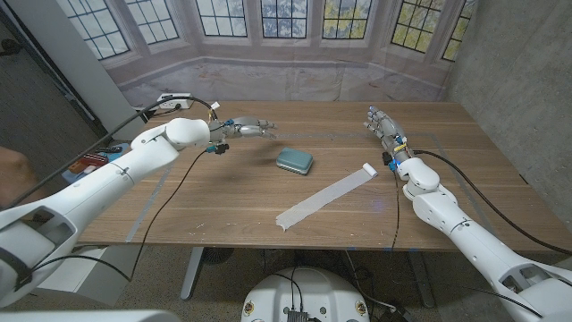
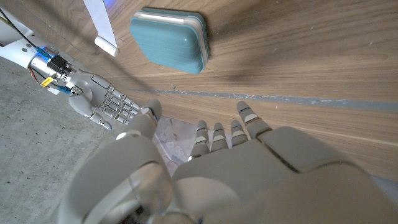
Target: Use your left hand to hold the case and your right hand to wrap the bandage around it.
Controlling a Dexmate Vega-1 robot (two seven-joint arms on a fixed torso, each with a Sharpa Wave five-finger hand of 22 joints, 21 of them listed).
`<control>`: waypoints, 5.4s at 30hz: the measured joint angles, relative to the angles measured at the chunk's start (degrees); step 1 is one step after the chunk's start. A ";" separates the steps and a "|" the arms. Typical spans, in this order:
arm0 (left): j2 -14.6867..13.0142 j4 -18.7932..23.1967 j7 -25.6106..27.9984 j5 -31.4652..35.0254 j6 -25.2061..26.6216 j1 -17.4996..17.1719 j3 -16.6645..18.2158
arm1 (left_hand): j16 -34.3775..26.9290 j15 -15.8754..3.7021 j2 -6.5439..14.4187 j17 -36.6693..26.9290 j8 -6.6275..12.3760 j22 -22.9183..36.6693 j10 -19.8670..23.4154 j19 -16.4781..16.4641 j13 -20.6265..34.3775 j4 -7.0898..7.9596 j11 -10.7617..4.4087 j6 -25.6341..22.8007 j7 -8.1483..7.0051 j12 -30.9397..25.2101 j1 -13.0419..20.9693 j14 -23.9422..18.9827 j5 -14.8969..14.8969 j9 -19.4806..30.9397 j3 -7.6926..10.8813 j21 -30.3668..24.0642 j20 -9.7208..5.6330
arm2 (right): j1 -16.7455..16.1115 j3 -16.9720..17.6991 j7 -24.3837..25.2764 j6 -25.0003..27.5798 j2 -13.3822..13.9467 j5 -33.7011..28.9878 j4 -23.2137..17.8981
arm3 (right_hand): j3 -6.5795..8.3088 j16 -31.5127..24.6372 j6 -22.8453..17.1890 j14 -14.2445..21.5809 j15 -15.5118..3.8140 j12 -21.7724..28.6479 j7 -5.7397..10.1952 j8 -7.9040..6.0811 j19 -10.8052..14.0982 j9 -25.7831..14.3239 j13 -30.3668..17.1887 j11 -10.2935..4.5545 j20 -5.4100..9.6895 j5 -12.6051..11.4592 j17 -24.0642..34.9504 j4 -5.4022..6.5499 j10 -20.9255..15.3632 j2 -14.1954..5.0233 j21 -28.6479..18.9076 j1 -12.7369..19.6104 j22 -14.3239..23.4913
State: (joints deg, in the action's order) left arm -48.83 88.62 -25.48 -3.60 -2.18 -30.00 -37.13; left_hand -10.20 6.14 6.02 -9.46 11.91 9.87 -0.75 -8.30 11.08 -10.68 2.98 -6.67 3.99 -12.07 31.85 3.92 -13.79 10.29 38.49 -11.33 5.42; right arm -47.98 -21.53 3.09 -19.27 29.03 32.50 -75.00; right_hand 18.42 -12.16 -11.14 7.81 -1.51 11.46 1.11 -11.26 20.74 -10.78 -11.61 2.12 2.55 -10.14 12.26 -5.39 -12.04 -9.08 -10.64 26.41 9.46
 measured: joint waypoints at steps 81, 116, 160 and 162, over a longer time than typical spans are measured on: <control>1.25 2.39 -13.47 23.77 -6.12 10.89 -7.33 | 0.00 0.71 -7.84 -0.56 -0.49 0.15 -3.02 1.35 2.12 -0.13 -1.25 7.86 1.09 -1.34 14.92 1.70 2.99 0.52 -0.35 0.51 0.72 | -4.13 2.49 5.54 1.35 0.85 0.18 -5.06 | 0.23 0.00 -0.11 0.11 0.10 0.00 -1.32 0.00 0.72 0.00 -0.31 0.92 -0.08 -0.26 -0.40 -2.44 -0.30 0.30 0.00 1.81 0.00; 4.82 0.95 -13.85 31.70 -6.04 12.43 -9.98 | 0.00 0.49 -9.78 -0.54 -0.12 0.14 -2.43 4.66 3.18 0.39 -1.42 6.87 0.71 -2.78 19.73 1.48 3.65 0.51 -1.08 0.95 1.97 | -5.43 4.03 4.37 -1.04 0.17 2.75 -2.41 | 0.24 0.00 -0.10 0.11 0.10 -0.01 -1.32 0.00 0.71 0.00 -0.29 0.92 -0.08 -0.22 -0.41 -2.43 -0.30 0.30 0.00 1.81 -0.01; 7.22 0.69 -9.13 41.13 -7.96 12.16 -13.65 | -0.45 0.51 -10.98 -0.53 0.00 0.13 -1.89 4.48 4.21 0.82 -1.56 6.12 0.84 -4.61 22.61 0.44 3.65 0.79 -2.40 0.46 0.81 | -6.32 5.66 3.33 -2.79 -0.39 5.28 0.65 | 0.24 0.00 0.21 0.41 0.40 0.20 -1.62 0.00 0.71 0.00 -0.28 0.92 -0.08 -0.22 -0.41 -2.43 -0.30 0.53 0.00 2.04 0.00; 6.88 1.52 -8.39 41.64 -7.46 11.36 -13.29 | -0.45 0.41 -10.97 -0.53 0.00 0.13 -1.38 4.39 4.25 1.05 -1.66 5.85 1.12 -4.80 22.61 -0.04 3.65 0.79 -2.63 0.30 0.72 | -6.32 5.72 3.17 -2.89 -0.44 5.43 0.92 | 0.24 0.00 0.21 0.41 0.40 0.20 -1.62 0.00 0.71 0.00 -0.29 0.92 -0.08 -0.22 -0.41 -2.43 -0.30 0.53 0.00 2.03 0.00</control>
State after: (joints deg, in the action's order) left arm -41.95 90.14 -33.87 38.05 -9.65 -18.63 -50.42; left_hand -10.65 6.55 -4.96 -10.00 11.91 10.00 -2.13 -3.90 15.32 -9.63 1.32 -0.82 5.11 -16.87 54.46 3.87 -10.14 11.08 35.86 -11.03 6.14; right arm -54.30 -15.81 6.26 -22.15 28.59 37.93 -74.08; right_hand 18.66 -12.16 -10.94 8.22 -1.11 11.66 -0.51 -11.26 21.45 -10.77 -11.90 3.04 2.46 -10.36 11.85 -7.82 -12.34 -8.55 -10.64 28.44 9.46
